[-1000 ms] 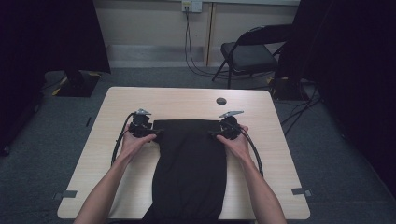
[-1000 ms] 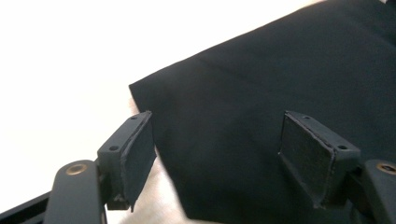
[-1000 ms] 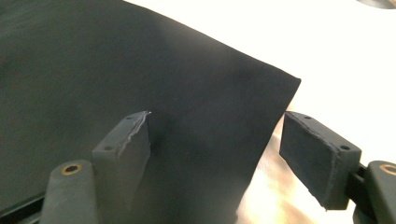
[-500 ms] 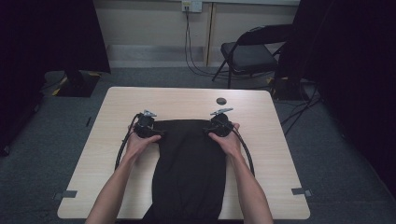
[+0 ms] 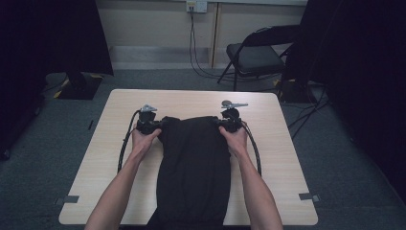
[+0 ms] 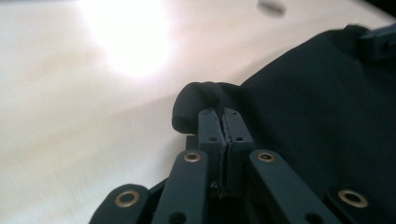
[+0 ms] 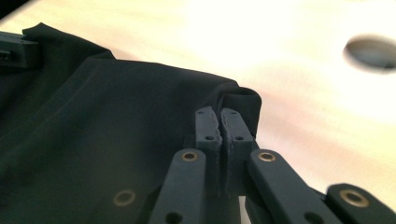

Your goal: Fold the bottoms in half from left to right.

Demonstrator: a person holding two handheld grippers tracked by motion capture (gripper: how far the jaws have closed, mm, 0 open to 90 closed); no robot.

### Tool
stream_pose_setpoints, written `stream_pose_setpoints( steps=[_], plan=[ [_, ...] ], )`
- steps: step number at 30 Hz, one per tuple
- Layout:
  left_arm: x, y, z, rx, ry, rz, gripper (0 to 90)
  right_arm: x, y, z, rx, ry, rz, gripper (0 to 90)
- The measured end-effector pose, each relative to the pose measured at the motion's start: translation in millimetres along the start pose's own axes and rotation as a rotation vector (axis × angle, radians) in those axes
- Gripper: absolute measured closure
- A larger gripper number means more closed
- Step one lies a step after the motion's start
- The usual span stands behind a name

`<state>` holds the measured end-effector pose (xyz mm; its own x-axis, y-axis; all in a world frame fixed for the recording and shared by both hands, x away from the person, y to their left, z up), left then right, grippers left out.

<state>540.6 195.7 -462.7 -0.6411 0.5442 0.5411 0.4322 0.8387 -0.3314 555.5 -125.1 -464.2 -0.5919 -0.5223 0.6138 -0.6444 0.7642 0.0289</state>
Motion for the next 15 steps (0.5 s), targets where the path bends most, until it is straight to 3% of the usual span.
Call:
stream_pose_setpoints(
  steps=[2,5,6,9,10,12,13,14,15],
  plan=[
    [9.3,-3.5,-18.1,0.009,-0.045,0.012,88.6,8.7,-1.1,-13.6,0.001,-0.035,0.012,86.9],
    [25.5,-11.0,-45.0,-0.008,-0.112,0.026,88.6,24.7,-4.0,-36.2,-0.001,-0.103,0.019,86.9],
    [25.5,-11.0,-45.0,-0.008,-0.112,0.026,88.6,24.7,-4.0,-36.2,-0.001,-0.103,0.019,86.9],
    [43.9,-20.4,-68.4,-0.030,-0.178,0.028,88.6,43.7,-6.9,-60.1,0.023,-0.156,0.041,87.0],
    [49.4,-25.4,-75.3,-0.057,-0.188,0.011,88.6,49.2,-7.9,-66.1,0.026,-0.175,0.045,87.0],
    [59.8,-33.9,-83.9,-0.062,-0.220,0.033,88.5,58.7,-10.4,-76.8,0.020,-0.204,0.041,86.9],
    [64.6,-38.4,-85.2,-0.064,-0.235,0.064,88.5,64.9,-10.3,-81.2,0.019,-0.230,0.046,87.0],
    [68.5,-43.3,-84.5,-0.083,-0.231,0.077,88.5,69.8,-9.1,-83.1,0.016,-0.247,0.037,87.0],
    [72.0,-48.6,-82.5,-0.123,-0.219,0.055,88.5,74.5,-6.9,-83.2,0.025,-0.258,0.026,86.9]
  ],
)
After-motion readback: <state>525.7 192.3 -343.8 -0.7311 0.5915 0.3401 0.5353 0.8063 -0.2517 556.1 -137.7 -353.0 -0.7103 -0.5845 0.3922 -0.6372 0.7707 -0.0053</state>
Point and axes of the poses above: each handheld gripper's, and its own axes: x roughly backward along the jaws, z roughly out of its underside, y roughly to its left, the point moved 1 cm from there along -x, roughly forward along the jaws, and after that the axes turned 11 degrees about x, right-handed, at the moved point
